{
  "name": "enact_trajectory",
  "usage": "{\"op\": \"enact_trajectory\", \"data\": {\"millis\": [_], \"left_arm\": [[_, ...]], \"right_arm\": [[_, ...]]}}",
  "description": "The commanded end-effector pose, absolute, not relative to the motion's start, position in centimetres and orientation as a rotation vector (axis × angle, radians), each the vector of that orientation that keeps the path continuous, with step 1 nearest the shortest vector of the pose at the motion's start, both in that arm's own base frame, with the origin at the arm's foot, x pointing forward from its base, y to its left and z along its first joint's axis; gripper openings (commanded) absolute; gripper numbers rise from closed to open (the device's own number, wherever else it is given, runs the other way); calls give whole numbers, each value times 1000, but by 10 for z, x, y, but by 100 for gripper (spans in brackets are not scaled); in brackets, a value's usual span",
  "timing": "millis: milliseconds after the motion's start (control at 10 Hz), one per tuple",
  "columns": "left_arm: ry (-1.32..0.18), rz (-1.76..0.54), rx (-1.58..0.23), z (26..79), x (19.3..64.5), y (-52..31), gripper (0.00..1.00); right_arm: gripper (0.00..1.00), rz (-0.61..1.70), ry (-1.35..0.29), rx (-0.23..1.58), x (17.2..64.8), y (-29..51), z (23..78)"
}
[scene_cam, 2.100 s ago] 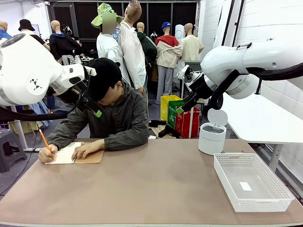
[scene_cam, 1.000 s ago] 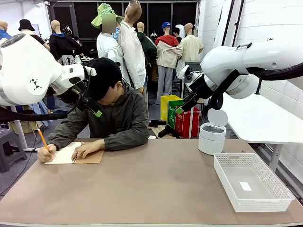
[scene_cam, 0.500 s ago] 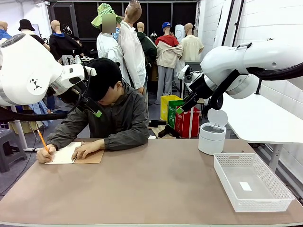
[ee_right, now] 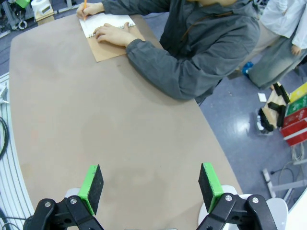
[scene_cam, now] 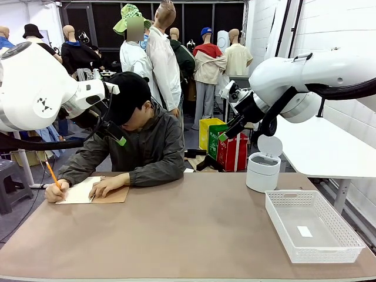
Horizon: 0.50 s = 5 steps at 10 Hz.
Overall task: Sort the paper based on its condition.
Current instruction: If a person hands you a paper, place it in the Organizing basket , and if it's crumpled, put it in the Trash can.
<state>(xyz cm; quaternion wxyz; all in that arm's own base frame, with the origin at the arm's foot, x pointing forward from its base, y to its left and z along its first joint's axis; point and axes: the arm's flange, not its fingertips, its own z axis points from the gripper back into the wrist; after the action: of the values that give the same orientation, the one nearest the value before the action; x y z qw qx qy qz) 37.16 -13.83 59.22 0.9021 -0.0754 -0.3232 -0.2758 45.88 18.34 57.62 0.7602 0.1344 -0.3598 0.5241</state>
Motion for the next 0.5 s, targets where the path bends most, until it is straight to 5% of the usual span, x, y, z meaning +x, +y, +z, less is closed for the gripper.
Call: {"op": "enact_trajectory", "data": {"millis": [0, 400], "left_arm": [[-671, -569, -158, 594, 372, -137, 100], [-671, -569, -158, 594, 372, -137, 100]], "right_arm": [[100, 1133, -782, 294, 458, 183, 577], [100, 1133, -782, 294, 458, 183, 577]]}}
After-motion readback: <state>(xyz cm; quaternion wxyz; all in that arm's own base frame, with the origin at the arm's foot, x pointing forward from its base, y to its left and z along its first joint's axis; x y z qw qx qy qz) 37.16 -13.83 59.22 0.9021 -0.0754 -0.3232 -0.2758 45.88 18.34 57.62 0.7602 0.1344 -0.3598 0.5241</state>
